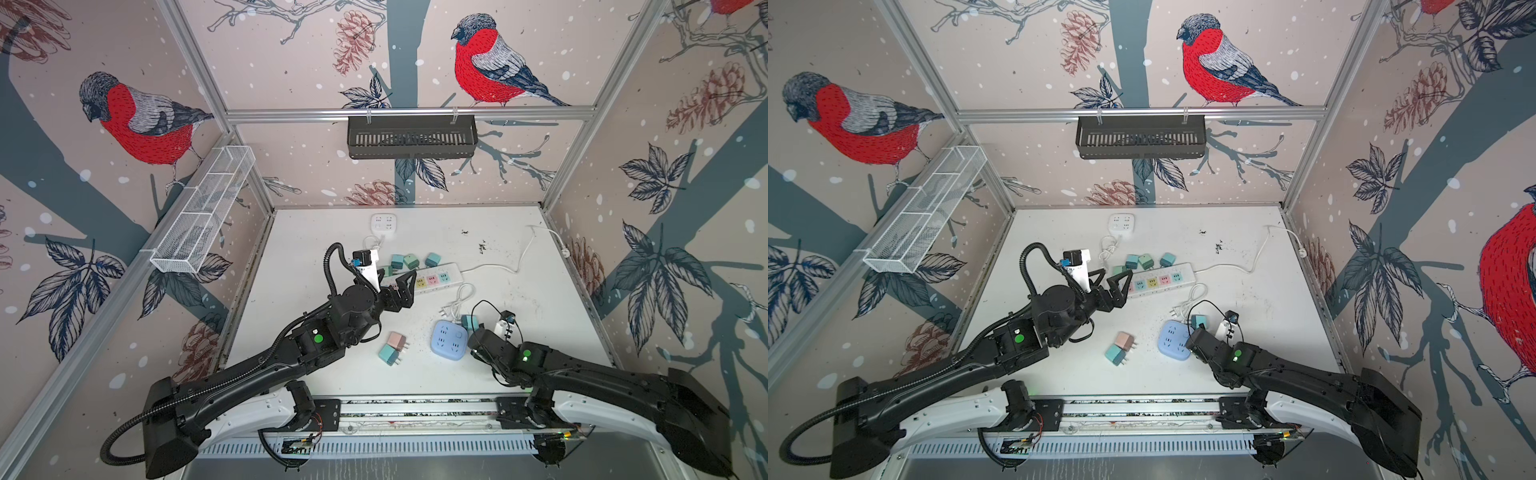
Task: Insert the plug
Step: 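Close the right gripper on the light-green adapter while the left gripper lifts away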
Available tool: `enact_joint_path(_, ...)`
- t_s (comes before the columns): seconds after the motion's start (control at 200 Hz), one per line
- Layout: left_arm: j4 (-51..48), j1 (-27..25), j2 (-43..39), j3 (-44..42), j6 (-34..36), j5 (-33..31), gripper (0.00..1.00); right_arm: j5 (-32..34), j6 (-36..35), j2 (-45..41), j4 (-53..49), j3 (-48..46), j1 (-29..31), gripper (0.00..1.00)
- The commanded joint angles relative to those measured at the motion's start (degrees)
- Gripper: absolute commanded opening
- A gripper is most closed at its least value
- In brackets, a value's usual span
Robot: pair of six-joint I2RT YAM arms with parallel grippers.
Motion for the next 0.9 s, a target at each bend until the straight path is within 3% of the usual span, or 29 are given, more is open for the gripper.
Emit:
enact_joint_path(0.0, -0.76, 0.1, -0.2, 0.14, -0.61, 0.21, 0.97, -1.65, 1.62, -0.12, -4.46, -0.66, 0.22, 0.58)
enact_joint_path(0.3, 0.58, 0.1, 0.52, 0.04, 1.1, 1.77, 0.97, -1.67, -3.11, 1.49, 0.02, -0.83, -1.49, 0.56)
enact_joint_path(0.445, 0.04, 0.1, 1.31, 0.85, 1.44, 2.04, 0.97, -2.75, -4.32, 3.62, -0.33, 0.16, -2.43, 0.49)
enact_joint_path(0.71, -0.49, 0.03, 1.08, 1.24, 1.58, 1.43, 0.97, -3.13, -5.76, 7.53, -0.33, 1.6, -2.03, 0.45)
enact_joint_path(0.806, -0.6, 0.1, 0.81, 1.3, 1.71, 1.68, 0.97, -2.79, -5.59, 8.28, -0.52, 1.96, -1.72, 0.58)
enact_joint_path(0.891, -0.96, 0.1, 0.55, 1.25, 1.92, 1.8, 0.97, -2.58, -5.36, 8.81, -0.57, 2.17, -1.54, 0.58)
